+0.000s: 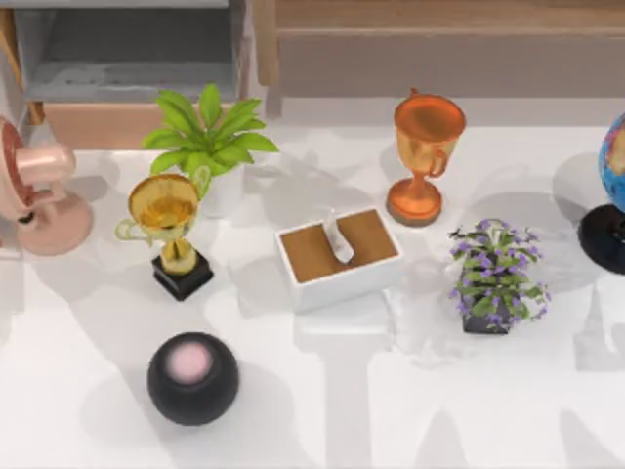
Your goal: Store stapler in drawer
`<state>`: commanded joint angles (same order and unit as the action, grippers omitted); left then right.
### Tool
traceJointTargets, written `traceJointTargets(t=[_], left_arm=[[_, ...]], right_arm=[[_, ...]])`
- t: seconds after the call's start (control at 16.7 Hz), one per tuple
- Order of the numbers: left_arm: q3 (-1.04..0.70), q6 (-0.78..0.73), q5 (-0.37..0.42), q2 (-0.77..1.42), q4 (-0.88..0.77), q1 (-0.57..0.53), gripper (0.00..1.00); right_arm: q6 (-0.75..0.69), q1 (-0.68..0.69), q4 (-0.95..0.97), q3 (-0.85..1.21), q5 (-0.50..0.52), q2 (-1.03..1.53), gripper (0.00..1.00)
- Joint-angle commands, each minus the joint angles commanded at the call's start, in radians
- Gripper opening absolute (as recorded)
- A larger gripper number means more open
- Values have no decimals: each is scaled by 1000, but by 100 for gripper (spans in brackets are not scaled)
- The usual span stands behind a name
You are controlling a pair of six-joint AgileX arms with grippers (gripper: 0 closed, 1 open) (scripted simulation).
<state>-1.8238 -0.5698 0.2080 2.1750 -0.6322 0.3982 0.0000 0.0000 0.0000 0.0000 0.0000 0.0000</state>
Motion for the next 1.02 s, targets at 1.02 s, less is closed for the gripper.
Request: traceJointTargets(t=[1.02], left_arm=[[1026, -1005, 409, -333, 1809, 437, 100]], right_arm=[[0, 0, 0, 0, 0, 0, 100]])
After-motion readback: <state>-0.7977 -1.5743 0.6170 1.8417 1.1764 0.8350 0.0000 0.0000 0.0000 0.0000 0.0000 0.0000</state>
